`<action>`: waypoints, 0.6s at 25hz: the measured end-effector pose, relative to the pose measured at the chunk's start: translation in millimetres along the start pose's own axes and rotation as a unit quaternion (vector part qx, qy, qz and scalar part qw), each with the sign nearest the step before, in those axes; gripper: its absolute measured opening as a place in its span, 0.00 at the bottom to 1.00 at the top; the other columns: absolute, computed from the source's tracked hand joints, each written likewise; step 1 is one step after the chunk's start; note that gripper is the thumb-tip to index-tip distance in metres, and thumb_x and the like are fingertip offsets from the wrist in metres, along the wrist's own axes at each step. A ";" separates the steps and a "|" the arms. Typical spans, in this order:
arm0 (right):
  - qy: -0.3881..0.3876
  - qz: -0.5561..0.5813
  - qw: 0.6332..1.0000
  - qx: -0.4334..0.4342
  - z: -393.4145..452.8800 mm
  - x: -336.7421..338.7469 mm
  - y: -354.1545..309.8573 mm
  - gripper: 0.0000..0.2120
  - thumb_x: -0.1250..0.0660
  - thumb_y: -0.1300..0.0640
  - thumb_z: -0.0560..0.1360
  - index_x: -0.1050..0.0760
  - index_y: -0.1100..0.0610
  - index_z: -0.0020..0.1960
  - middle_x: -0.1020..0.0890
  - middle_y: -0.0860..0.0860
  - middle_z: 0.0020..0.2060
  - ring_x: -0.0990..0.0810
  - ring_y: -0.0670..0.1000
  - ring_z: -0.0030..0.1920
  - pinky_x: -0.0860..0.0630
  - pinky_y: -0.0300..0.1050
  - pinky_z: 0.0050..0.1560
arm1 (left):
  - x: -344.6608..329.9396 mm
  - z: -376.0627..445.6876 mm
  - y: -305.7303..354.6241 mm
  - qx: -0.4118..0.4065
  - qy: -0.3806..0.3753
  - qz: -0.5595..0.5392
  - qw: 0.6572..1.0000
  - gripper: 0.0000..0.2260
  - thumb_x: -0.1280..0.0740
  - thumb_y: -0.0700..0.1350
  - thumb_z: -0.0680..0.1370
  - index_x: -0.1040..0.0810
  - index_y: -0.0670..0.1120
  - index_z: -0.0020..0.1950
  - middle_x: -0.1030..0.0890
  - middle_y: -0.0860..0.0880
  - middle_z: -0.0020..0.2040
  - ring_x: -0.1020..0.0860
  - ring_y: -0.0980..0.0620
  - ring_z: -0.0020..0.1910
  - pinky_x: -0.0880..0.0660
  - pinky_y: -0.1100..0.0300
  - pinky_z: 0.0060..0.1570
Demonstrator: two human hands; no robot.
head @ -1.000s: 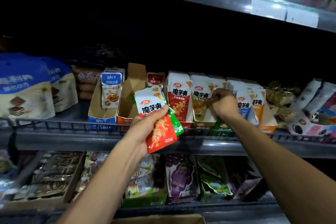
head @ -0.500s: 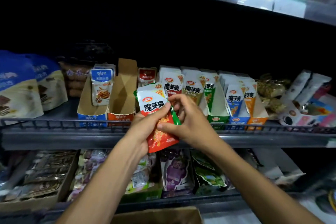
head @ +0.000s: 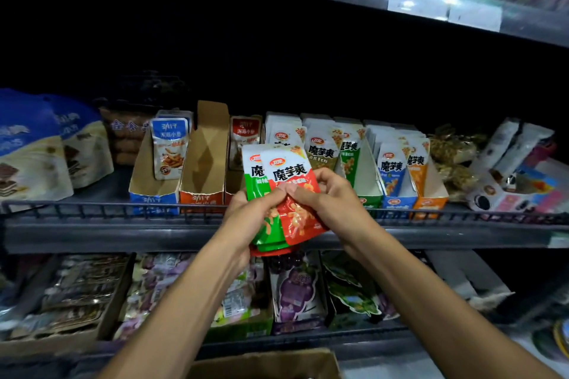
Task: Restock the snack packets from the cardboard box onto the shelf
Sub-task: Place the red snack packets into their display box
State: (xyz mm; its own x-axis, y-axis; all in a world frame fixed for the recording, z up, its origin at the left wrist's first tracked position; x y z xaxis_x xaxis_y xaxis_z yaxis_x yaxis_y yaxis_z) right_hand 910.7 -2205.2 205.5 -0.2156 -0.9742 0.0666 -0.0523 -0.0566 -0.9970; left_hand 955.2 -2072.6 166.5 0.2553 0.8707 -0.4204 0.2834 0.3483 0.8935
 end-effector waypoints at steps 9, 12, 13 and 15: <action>0.174 0.076 0.980 0.053 37.4 31.8 -22.0 0.05 0.41 0.62 0.81 0.30 0.53 0.53 0.19 0.51 0.47 0.20 0.47 0.43 0.22 0.39 0.36 | 21.1 11.0 17.1 -0.029 0.106 -0.039 0.993 0.18 0.23 0.48 0.71 0.21 0.47 0.58 0.14 0.47 0.49 0.14 0.49 0.43 0.19 0.56 0.40; 0.138 -0.015 0.982 0.129 63.1 19.2 -31.9 0.10 0.38 0.62 0.80 0.30 0.48 0.54 0.19 0.48 0.54 0.20 0.48 0.54 0.21 0.46 0.48 | 34.7 13.7 27.6 -0.030 0.132 -0.062 0.989 0.16 0.23 0.48 0.71 0.23 0.48 0.56 0.14 0.47 0.47 0.15 0.51 0.40 0.20 0.56 0.38; 0.127 -0.068 0.980 0.139 69.7 13.7 -31.1 0.10 0.37 0.63 0.79 0.29 0.48 0.54 0.19 0.47 0.53 0.21 0.48 0.54 0.21 0.44 0.48 | 37.2 13.3 29.9 -0.030 0.137 -0.062 0.988 0.16 0.23 0.48 0.71 0.23 0.47 0.56 0.14 0.47 0.47 0.15 0.50 0.40 0.20 0.55 0.39; 0.105 -0.180 0.968 0.139 80.6 6.8 -23.0 0.09 0.35 0.62 0.78 0.27 0.50 0.54 0.18 0.47 0.51 0.20 0.47 0.51 0.21 0.43 0.45 | 40.4 12.9 31.5 -0.026 0.127 -0.059 0.990 0.19 0.23 0.49 0.71 0.21 0.46 0.59 0.14 0.46 0.48 0.15 0.48 0.43 0.18 0.51 0.44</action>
State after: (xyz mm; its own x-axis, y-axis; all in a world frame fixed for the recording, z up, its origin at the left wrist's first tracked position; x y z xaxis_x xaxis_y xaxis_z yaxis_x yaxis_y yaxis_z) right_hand 989.0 -2228.1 225.8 -0.4277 -0.8161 0.3885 0.0968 -0.4687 -0.8780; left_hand 986.4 -2031.0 175.6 -0.0193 0.8802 -0.4741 0.2486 0.4636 0.8505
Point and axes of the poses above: each hand's wrist, its own z-axis towards the middle knuckle, its own x-axis out of the back of the hand, y = z × x, the point moved 2 cm from there along z, towards the middle knuckle
